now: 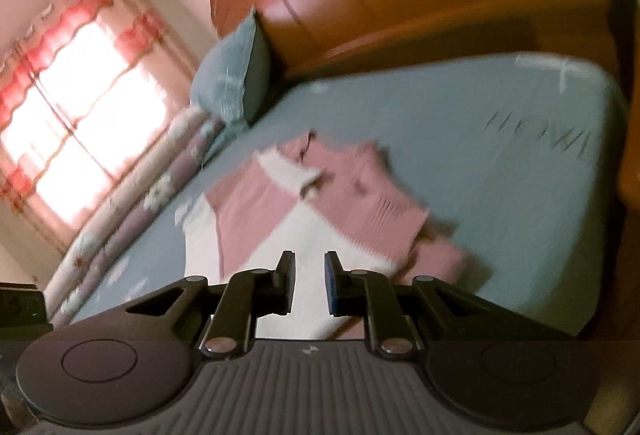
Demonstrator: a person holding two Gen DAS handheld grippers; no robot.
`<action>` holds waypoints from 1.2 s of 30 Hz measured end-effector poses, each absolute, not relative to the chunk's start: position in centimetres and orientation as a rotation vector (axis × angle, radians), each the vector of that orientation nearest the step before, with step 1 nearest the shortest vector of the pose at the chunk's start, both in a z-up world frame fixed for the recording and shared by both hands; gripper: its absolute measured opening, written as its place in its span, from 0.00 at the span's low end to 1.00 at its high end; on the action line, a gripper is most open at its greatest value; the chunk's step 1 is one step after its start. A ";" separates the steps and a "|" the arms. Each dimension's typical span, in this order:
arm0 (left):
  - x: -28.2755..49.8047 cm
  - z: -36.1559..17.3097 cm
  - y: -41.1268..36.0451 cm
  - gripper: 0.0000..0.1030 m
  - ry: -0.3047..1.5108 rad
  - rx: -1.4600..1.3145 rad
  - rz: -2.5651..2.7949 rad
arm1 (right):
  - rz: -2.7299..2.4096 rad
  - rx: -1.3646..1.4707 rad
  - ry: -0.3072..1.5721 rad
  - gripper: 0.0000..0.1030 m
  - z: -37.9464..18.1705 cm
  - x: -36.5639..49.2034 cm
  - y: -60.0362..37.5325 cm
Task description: Fold clothes
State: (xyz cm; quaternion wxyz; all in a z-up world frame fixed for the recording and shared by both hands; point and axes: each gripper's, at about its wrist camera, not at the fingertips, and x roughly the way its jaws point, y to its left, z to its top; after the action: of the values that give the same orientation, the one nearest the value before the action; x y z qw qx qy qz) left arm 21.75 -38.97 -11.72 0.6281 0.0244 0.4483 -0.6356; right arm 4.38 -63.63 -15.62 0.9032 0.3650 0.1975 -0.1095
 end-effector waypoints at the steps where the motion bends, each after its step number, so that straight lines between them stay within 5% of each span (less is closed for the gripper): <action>1: 21.6 -12.2 -38.8 0.77 1.040 0.051 -1.456 | -0.242 0.755 0.432 0.18 -16.2 4.8 -63.6; 4: 21.1 -13.9 -38.6 0.77 1.086 0.058 -1.429 | -0.281 0.793 0.458 0.00 -17.7 4.8 -64.2; 9: 21.2 -12.8 -37.7 0.77 1.060 0.023 -1.428 | -0.265 0.782 0.456 0.10 -15.9 3.8 -63.4; 18: 21.5 -12.2 -36.2 0.77 1.037 0.042 -1.352 | -0.048 0.472 0.532 0.09 -15.5 5.1 -56.5; 23: 23.3 -12.4 -33.6 0.77 1.051 0.012 -1.250 | -0.060 0.559 0.520 0.10 -15.0 4.7 -57.3; 36: 35.8 -8.6 -27.1 0.77 0.912 -0.185 -0.849 | 0.102 0.288 0.303 0.17 0.0 16.2 -57.7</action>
State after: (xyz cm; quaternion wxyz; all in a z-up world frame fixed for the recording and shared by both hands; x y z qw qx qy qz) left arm 35.78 -27.12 -8.59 0.8082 -0.0867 0.4264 -0.3968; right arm 16.24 -57.73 0.04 0.9770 0.1430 0.1501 0.0504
